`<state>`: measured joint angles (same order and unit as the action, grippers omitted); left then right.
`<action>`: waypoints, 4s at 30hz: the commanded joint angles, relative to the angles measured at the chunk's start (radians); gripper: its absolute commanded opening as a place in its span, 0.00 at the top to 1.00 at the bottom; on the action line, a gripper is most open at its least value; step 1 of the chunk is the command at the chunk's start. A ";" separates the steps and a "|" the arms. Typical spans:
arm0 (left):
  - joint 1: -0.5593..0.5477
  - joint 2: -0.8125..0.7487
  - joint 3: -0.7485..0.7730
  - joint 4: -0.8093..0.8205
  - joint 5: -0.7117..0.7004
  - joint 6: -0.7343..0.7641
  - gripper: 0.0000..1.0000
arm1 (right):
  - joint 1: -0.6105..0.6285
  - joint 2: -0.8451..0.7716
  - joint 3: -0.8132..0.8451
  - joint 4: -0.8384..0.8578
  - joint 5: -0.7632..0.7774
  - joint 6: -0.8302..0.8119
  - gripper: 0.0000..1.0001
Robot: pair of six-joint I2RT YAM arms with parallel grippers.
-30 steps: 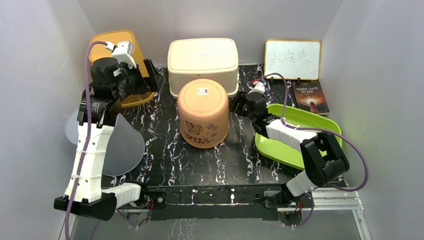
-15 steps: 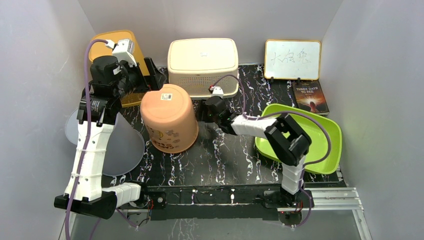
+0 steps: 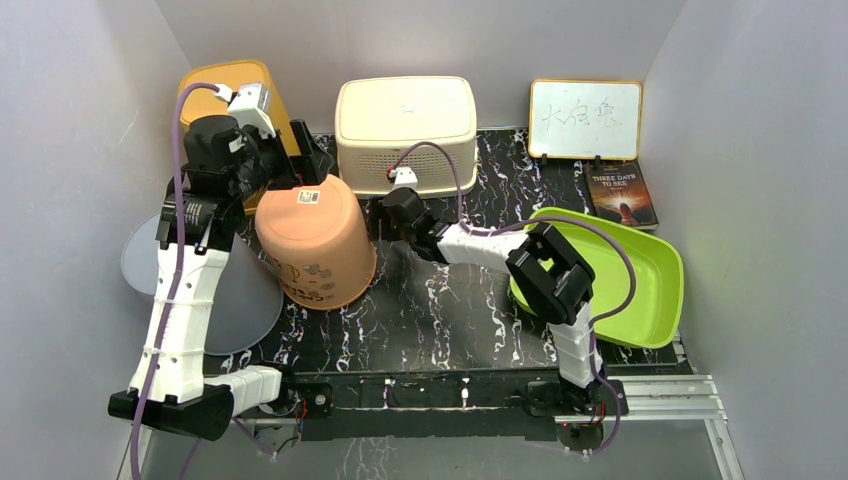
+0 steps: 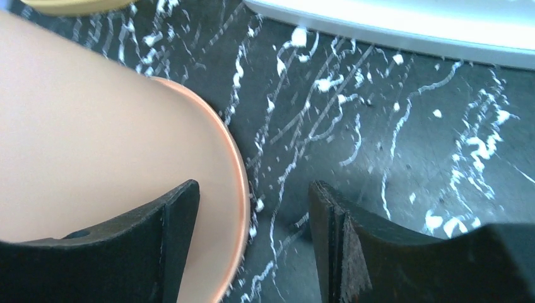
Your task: Turn the large container upside down
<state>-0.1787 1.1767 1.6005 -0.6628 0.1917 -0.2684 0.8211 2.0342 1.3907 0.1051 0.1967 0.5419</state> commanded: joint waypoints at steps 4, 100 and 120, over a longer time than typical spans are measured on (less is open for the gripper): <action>-0.002 -0.021 -0.017 0.030 0.015 0.019 0.02 | 0.018 -0.251 -0.026 -0.212 0.373 -0.194 0.17; -0.002 -0.060 0.111 -0.088 0.044 0.005 0.02 | -0.212 -1.491 -1.182 0.213 -0.005 1.093 1.00; -0.002 -0.076 -0.022 -0.012 0.052 0.000 0.02 | -0.211 -1.553 -1.077 -0.457 0.379 0.955 0.45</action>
<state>-0.1787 1.1130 1.5906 -0.7147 0.2188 -0.2653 0.6067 0.4858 0.2420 -0.2546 0.4618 1.5265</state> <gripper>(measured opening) 0.983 0.545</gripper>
